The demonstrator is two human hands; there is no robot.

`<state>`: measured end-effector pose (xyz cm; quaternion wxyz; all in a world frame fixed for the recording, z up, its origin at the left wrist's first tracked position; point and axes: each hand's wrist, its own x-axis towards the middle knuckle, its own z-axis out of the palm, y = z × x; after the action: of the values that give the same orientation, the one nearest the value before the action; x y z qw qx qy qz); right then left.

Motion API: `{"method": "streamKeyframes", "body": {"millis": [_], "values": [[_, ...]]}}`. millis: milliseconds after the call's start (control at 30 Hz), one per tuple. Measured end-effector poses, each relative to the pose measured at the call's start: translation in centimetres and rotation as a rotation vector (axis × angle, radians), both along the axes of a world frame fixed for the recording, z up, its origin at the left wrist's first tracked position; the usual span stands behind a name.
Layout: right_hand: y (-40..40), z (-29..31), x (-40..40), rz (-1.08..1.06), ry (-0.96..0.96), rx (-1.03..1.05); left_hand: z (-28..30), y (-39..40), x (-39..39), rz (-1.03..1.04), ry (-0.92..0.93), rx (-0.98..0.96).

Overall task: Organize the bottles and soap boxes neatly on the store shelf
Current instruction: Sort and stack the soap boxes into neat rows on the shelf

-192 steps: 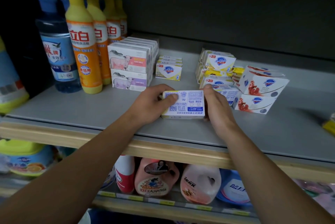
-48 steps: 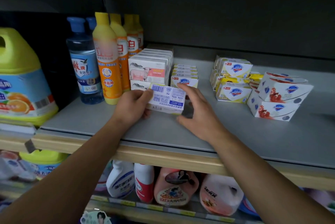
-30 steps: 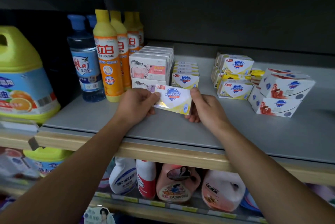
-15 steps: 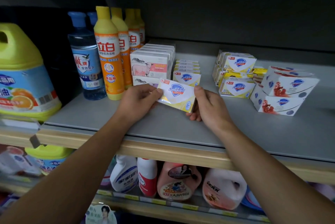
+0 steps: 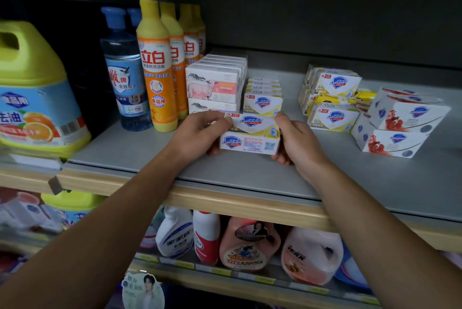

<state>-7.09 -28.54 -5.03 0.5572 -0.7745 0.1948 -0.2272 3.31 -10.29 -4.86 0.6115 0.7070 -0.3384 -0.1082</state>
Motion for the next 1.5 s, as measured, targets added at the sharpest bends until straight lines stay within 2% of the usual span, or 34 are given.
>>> {"method": "streamKeyframes", "body": {"millis": [167,333,467,533,633,767,900,1100,1500], "values": [[-0.1,-0.3,-0.2,0.007,-0.065,-0.013,-0.3,0.0,0.1,0.002,-0.127,-0.061],[0.0,-0.5,-0.5,-0.002,-0.209,-0.394,-0.6,0.1,0.0,-0.016,-0.272,-0.036],[-0.7,0.3,-0.5,0.007,-0.208,-0.545,-0.7,0.0,0.3,0.034,-0.320,0.044],[-1.4,0.6,-0.2,-0.039,-0.165,-0.652,-1.0,-0.2,0.5,0.063,-0.355,0.136],[-3.1,0.6,0.6,-0.143,-0.044,-0.765,-1.6,-0.6,1.0,0.163,-0.561,0.447],[-5.3,0.4,2.5,-0.208,0.091,-0.794,-2.0,-1.3,0.9,0.091,-0.713,0.659],[-5.8,-0.4,4.6,-0.220,0.109,-0.876,-2.0,-1.6,1.2,0.098,-0.717,0.690],[-6.6,-0.5,7.1,-0.248,0.088,-1.122,-2.2,-1.8,1.5,0.116,-0.717,0.713],[-6.4,-0.3,8.4,-0.311,0.111,-1.130,-2.0,-1.8,1.4,0.113,-0.678,0.749]]}}
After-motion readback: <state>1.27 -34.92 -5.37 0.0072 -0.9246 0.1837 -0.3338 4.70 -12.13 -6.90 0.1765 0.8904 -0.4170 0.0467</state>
